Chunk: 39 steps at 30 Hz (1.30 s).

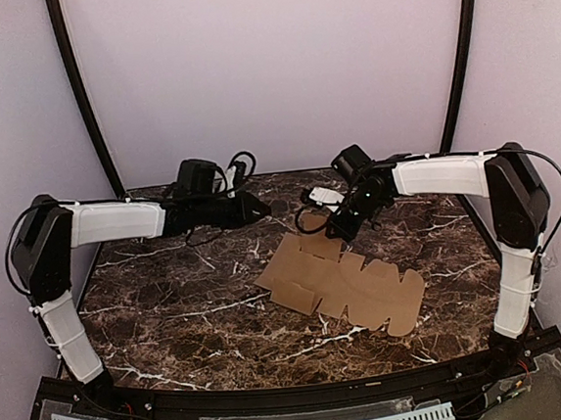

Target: Fold the paper box

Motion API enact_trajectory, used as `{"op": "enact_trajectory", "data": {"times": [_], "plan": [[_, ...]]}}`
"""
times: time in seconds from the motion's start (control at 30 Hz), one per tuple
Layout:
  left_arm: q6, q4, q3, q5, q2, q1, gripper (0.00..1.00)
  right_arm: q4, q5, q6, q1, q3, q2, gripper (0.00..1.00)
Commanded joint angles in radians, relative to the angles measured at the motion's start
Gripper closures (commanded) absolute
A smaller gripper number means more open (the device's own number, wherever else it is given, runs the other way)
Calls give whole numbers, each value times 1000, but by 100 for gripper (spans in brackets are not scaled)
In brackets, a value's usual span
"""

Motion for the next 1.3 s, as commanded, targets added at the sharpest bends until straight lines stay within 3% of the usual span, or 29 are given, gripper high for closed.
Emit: {"op": "enact_trajectory", "data": {"times": [0.0, 0.17, 0.7, 1.07, 1.2, 1.27], "plan": [[-55, -10, 11, 309, 157, -13, 84, -2, -38, -40, -2, -3, -28, 97], [-124, 99, -10, 374, 239, -34, 91, 24, -40, -42, -1, -22, -28, 96], [-128, -5, 52, 294, 417, -53, 92, 148, 92, -98, 4, -77, -20, 93], [-145, 23, 46, 282, 451, -52, 94, 399, 483, -273, 110, -283, -49, 88], [-148, 30, 43, 281, 458, -52, 95, 352, 455, -245, 119, -282, -97, 83], [-145, 30, 42, 283, 462, -53, 95, 292, 397, -219, 111, -253, -120, 76]]}}
